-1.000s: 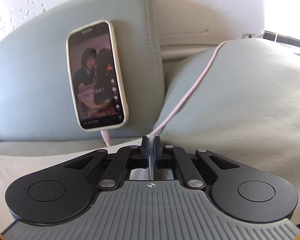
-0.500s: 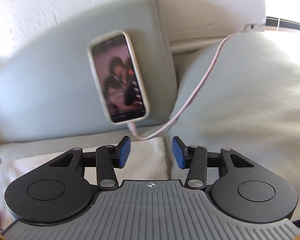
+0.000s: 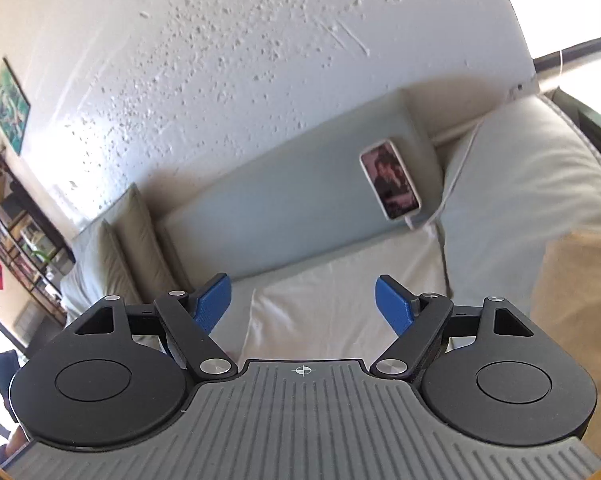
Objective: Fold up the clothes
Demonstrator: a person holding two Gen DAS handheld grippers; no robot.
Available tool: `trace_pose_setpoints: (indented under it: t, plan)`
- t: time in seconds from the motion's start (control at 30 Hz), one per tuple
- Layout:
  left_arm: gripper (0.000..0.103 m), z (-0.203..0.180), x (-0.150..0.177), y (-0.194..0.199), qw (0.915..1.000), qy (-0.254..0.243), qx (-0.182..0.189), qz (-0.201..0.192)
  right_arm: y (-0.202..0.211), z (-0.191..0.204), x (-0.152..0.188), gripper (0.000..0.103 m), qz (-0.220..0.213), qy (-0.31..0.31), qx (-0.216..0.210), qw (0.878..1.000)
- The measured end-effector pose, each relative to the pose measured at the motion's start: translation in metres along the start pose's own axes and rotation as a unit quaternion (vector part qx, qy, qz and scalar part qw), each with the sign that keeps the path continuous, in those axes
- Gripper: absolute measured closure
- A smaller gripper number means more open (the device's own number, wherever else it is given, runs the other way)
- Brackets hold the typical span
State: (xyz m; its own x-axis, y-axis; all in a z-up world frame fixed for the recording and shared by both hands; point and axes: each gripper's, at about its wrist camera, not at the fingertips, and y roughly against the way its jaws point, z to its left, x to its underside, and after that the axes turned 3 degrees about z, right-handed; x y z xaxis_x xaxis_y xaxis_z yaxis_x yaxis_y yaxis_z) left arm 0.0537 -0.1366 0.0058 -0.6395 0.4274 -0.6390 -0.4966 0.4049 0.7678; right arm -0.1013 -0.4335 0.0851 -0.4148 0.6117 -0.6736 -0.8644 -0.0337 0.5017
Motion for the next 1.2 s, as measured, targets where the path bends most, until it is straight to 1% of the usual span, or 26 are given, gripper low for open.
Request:
trace_pose_setpoints:
  t: [0.03,0.07,0.1,0.13,0.17,0.2,0.23,0.3,0.37,0.43,0.47,0.5,0.57,0.63,0.67,0.73,0.77,0.83,0.87,0.9,0.93,0.97,1.0,1.07,1.13,1.2]
  plan:
    - [0.025,-0.005,0.015,-0.003,0.9998,-0.003,0.003,0.019,-0.001,-0.001,0.016,0.023,0.021,-0.006,0.004,1.000]
    - [0.030,-0.011,0.028,-0.014,0.9991,-0.002,-0.001,0.041,-0.009,-0.003,0.033,0.023,0.042,0.004,0.019,0.999]
    - [0.034,-0.017,0.042,-0.029,0.9980,0.005,-0.010,0.061,-0.018,-0.006,0.050,0.033,0.064,0.013,0.033,0.997]
    - [0.036,-0.022,0.054,-0.042,0.9968,0.018,-0.018,0.076,-0.026,-0.008,0.067,0.058,0.085,0.023,0.047,0.995]
    - [0.037,-0.026,0.064,-0.052,0.9958,0.031,-0.024,0.082,-0.034,-0.010,0.084,0.073,0.107,0.033,0.061,0.992]
    - [0.038,-0.031,0.073,-0.061,0.9950,0.044,-0.030,0.085,-0.043,-0.012,0.101,0.093,0.128,0.042,0.076,0.988]
    - [0.038,-0.037,0.079,-0.069,0.9952,0.035,-0.038,0.084,-0.052,-0.014,0.117,0.093,0.149,0.052,0.089,0.983]
    - [0.041,-0.052,0.089,-0.085,0.9953,-0.005,-0.058,0.078,-0.075,-0.018,0.140,0.093,0.182,0.064,0.108,0.975]
    - [0.037,-0.058,0.092,-0.088,0.9942,-0.021,-0.069,0.081,-0.094,-0.020,0.159,0.093,0.197,0.069,0.135,0.969]
    - [0.044,-0.062,0.093,-0.089,0.9928,-0.033,-0.078,0.085,-0.115,-0.017,0.176,0.090,0.210,0.116,0.174,0.955]
    - [0.051,-0.062,0.093,-0.088,0.9925,-0.035,-0.070,0.094,-0.119,-0.014,0.186,0.090,0.215,0.137,0.185,0.949]
    - [0.051,-0.062,0.095,-0.086,0.9920,-0.036,-0.053,0.109,-0.115,-0.009,0.192,0.089,0.220,0.156,0.187,0.945]
    - [0.051,-0.066,0.103,-0.084,0.9900,-0.059,-0.036,0.123,-0.107,0.001,0.203,0.089,0.229,0.190,0.191,0.935]
    - [0.051,-0.070,0.110,-0.079,0.9869,-0.080,-0.038,0.135,-0.096,-0.004,0.204,0.089,0.259,0.158,0.186,0.935]
    - [0.051,-0.071,0.112,-0.076,0.9856,-0.081,-0.040,0.143,-0.090,-0.007,0.205,0.089,0.274,0.139,0.183,0.934]
    - [0.051,-0.074,0.114,-0.066,0.9832,-0.079,-0.029,0.161,-0.084,-0.024,0.207,0.088,0.324,0.045,0.165,0.930]
    - [0.051,-0.075,0.115,-0.060,0.9835,-0.079,-0.020,0.161,-0.080,-0.022,0.205,0.088,0.316,0.044,0.161,0.934]
    - [0.049,-0.079,0.117,-0.046,0.9871,-0.078,-0.008,0.140,-0.073,-0.020,0.201,0.087,0.299,0.043,0.153,0.941]
    - [0.044,-0.079,0.116,-0.040,0.9890,-0.075,-0.005,0.127,-0.070,-0.019,0.199,0.083,0.291,0.043,0.148,0.944]
    - [0.043,-0.079,0.115,-0.040,0.9898,-0.070,-0.006,0.124,-0.066,-0.018,0.197,0.075,0.282,0.042,0.144,0.947]
    - [0.042,-0.077,0.114,-0.043,0.9901,-0.065,-0.009,0.124,-0.063,-0.016,0.194,0.064,0.274,0.042,0.140,0.951]
    - [0.041,-0.076,0.113,-0.046,0.9903,-0.060,-0.013,0.124,-0.060,-0.015,0.192,0.062,0.266,0.041,0.136,0.954]
    - [0.037,-0.075,0.112,-0.049,0.9906,-0.055,-0.016,0.125,-0.056,-0.014,0.190,0.061,0.257,0.040,0.132,0.957]
    - [0.036,-0.073,0.111,-0.055,0.9909,-0.045,-0.022,0.125,-0.050,-0.012,0.186,0.061,0.241,0.039,0.123,0.962]
    - [0.037,-0.070,0.109,-0.060,0.9910,-0.035,-0.029,0.126,-0.061,-0.008,0.185,0.061,0.240,0.050,0.123,0.962]
    - [0.041,-0.068,0.108,-0.066,0.9910,-0.025,-0.035,0.127,-0.074,0.000,0.186,0.062,0.235,0.073,0.128,0.961]
